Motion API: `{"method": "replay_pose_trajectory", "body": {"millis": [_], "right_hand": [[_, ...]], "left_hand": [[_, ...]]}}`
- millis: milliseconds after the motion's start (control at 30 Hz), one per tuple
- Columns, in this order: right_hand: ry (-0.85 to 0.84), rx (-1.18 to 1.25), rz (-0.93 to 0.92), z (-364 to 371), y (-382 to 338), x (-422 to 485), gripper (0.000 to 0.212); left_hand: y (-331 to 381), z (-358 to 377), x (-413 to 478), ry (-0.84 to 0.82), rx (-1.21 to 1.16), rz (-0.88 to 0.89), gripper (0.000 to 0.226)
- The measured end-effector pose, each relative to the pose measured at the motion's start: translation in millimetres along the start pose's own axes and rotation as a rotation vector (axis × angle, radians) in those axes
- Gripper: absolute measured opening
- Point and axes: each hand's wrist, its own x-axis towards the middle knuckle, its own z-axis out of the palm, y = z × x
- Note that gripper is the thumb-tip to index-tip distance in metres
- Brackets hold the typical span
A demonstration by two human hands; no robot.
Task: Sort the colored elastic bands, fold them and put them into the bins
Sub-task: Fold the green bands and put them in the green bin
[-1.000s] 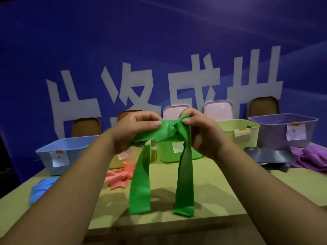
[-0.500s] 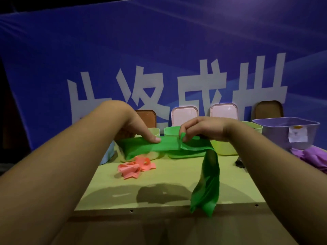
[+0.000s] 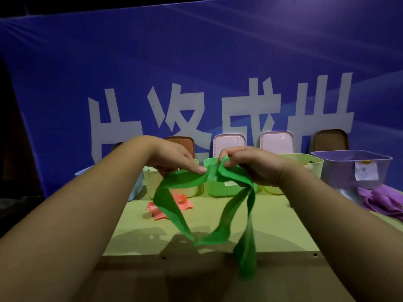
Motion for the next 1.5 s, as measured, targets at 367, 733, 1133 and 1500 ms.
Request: {"method": "replay_pose_trajectory", "body": {"millis": [367, 733, 1133, 1500], "right_hand": [[0.204, 0.022, -0.123, 14.8, 4.4, 16.5, 0.008], [0.271, 0.021, -0.169, 34.2, 1.7, 19.7, 0.009], [0.273, 0.218, -0.200, 45.8, -2.7, 23.3, 0.029], [0.329, 0.178, -0.171, 45.7, 2.6, 24.6, 0.025]], "left_hand": [[1.2, 7.9, -21.2, 0.390, -0.433, 0.286, 0.039], [19.6, 2.8, -35.4, 0.562, -0.305, 0.231, 0.006], [24.5, -6.9, -39.8, 0.687, -0.089, 0.256, 0.009], [23.0, -8.7, -43.9, 0.660, -0.211, 0.332, 0.017]]}}
